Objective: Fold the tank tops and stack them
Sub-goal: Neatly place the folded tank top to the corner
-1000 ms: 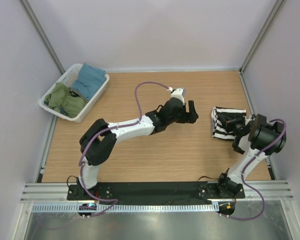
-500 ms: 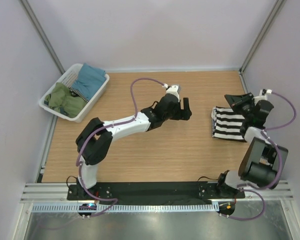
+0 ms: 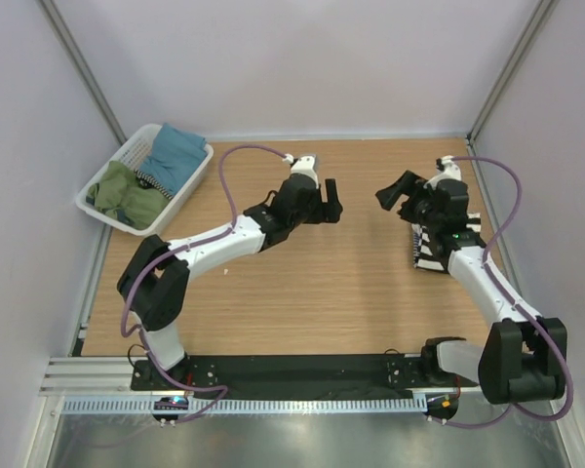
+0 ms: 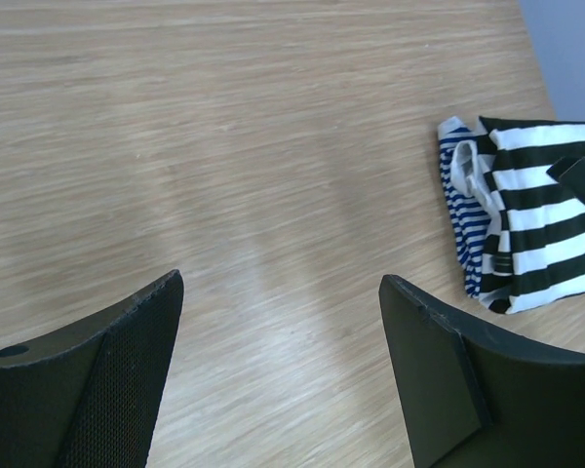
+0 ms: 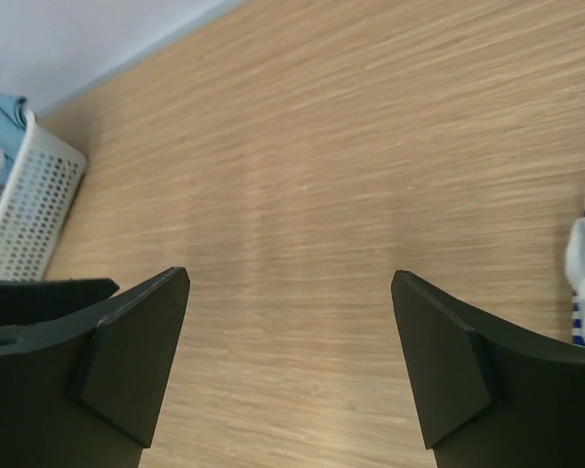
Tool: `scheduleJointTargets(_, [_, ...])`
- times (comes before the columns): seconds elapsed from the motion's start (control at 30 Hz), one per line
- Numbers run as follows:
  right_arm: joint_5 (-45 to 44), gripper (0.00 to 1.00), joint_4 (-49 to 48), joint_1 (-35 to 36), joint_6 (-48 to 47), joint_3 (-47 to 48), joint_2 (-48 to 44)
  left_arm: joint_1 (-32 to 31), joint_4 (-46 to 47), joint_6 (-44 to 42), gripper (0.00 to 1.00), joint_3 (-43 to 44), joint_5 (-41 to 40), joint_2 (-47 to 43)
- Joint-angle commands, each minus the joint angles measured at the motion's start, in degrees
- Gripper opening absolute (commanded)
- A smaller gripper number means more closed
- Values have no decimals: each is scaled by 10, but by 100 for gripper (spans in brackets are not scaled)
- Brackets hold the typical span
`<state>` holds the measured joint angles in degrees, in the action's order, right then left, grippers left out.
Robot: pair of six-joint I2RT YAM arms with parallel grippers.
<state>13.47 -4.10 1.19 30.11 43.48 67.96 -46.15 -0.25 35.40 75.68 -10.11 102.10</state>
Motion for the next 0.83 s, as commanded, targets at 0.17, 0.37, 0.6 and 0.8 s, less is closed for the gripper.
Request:
scheduleJointTargets(0.17, [-108, 91, 0, 111, -40, -27, -5, -3, 12, -28, 82, -65, -44, -34])
scheduleJointTargets(0.37, [-155, 91, -24, 145, -43, -48, -14, -3, 45, -34, 82, -134, -44, -55])
scheduleJointTargets(0.6, [-159, 91, -36, 147, -42, -59, -11, -3, 51, -39, 82, -158, -51, -67])
scheduleJointTargets(0.8, [-166, 91, -42, 147, -44, -63, -21, -3, 50, -42, 82, -156, -47, -64])
